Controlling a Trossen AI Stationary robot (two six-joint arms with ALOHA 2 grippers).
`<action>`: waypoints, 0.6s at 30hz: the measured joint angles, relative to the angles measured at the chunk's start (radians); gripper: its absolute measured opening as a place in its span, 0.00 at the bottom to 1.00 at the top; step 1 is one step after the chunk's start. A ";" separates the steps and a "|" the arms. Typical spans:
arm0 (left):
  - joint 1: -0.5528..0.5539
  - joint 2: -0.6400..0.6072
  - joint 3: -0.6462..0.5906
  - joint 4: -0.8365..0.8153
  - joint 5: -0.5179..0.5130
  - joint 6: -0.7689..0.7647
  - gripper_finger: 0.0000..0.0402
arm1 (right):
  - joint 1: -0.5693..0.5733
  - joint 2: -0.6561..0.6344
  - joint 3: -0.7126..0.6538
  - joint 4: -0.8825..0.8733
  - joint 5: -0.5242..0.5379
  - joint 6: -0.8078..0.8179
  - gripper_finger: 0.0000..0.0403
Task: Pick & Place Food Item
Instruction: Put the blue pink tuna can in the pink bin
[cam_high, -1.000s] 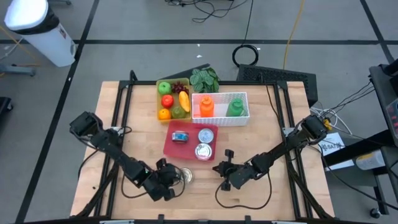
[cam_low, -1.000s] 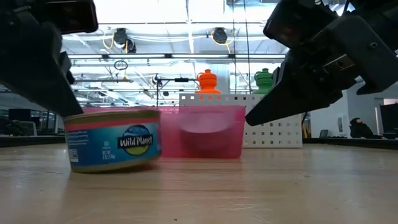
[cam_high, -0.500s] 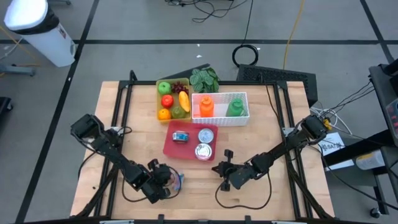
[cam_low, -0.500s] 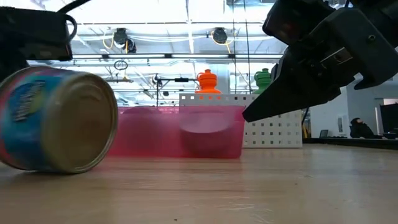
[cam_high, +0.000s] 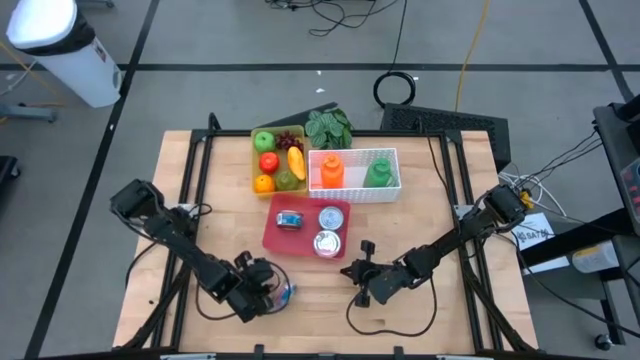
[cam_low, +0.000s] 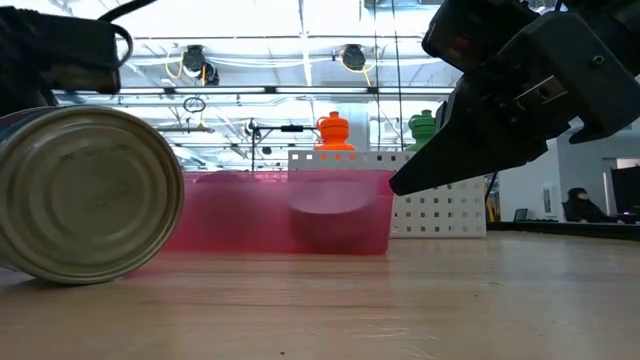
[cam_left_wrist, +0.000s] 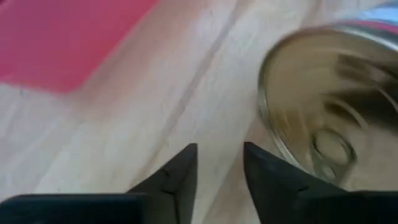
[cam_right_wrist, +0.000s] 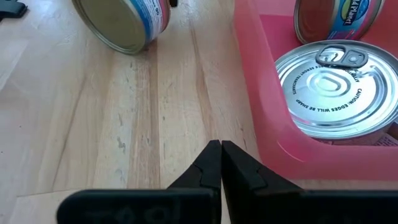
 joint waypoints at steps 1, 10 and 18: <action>0.000 -0.015 0.000 -0.013 0.017 -0.007 0.37 | 0.000 0.000 0.000 0.000 0.000 0.000 0.00; -0.025 -0.187 0.001 0.174 0.090 -0.066 0.56 | 0.000 0.000 0.000 -0.006 -0.002 0.000 0.00; -0.055 -0.193 0.002 0.317 0.006 0.013 0.64 | 0.000 0.000 0.000 -0.012 -0.002 0.000 0.00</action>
